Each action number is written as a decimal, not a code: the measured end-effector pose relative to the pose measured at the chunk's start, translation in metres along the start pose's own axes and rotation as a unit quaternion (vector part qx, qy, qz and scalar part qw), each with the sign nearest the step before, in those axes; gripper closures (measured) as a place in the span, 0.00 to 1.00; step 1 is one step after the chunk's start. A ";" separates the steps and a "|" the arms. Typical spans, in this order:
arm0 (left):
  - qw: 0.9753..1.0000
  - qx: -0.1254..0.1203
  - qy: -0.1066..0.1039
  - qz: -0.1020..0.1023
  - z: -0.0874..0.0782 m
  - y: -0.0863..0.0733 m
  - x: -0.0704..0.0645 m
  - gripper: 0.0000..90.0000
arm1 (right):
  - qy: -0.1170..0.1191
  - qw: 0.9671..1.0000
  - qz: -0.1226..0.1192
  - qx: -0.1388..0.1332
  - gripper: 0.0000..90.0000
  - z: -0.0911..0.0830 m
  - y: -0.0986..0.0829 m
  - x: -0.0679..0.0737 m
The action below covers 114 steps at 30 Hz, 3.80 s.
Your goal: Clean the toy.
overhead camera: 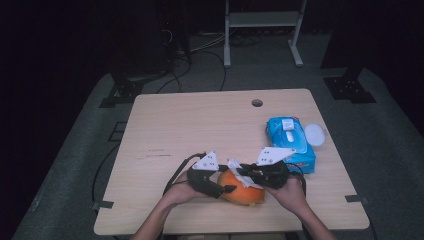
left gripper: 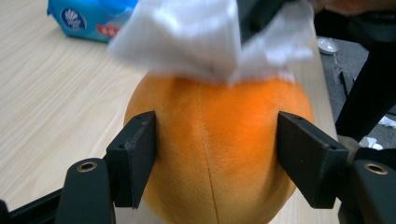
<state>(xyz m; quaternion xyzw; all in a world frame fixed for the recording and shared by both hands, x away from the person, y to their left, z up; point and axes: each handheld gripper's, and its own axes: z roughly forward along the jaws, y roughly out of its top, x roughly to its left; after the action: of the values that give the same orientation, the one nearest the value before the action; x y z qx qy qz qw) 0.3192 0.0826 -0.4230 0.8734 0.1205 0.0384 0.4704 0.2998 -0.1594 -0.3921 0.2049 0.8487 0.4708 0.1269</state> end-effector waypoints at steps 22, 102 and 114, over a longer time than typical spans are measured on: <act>1.000 -0.015 -0.004 -0.017 -0.004 -0.007 0.009 0.32 | -0.007 1.000 0.005 0.008 0.93 0.006 -0.008 -0.001; 0.998 -0.008 -0.005 -0.065 0.001 -0.016 0.017 0.33 | 0.025 0.997 0.068 -0.004 0.93 -0.016 -0.035 -0.005; 0.998 -0.012 -0.016 -0.064 -0.003 -0.021 0.019 0.33 | 0.006 0.996 0.086 0.006 0.93 -0.004 -0.038 -0.026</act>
<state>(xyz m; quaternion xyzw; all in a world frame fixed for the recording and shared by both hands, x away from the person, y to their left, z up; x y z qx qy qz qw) 0.3334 0.1008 -0.4398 0.8587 0.1680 -0.0039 0.4842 0.3122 -0.1922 -0.4217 0.2748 0.8318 0.4757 0.0797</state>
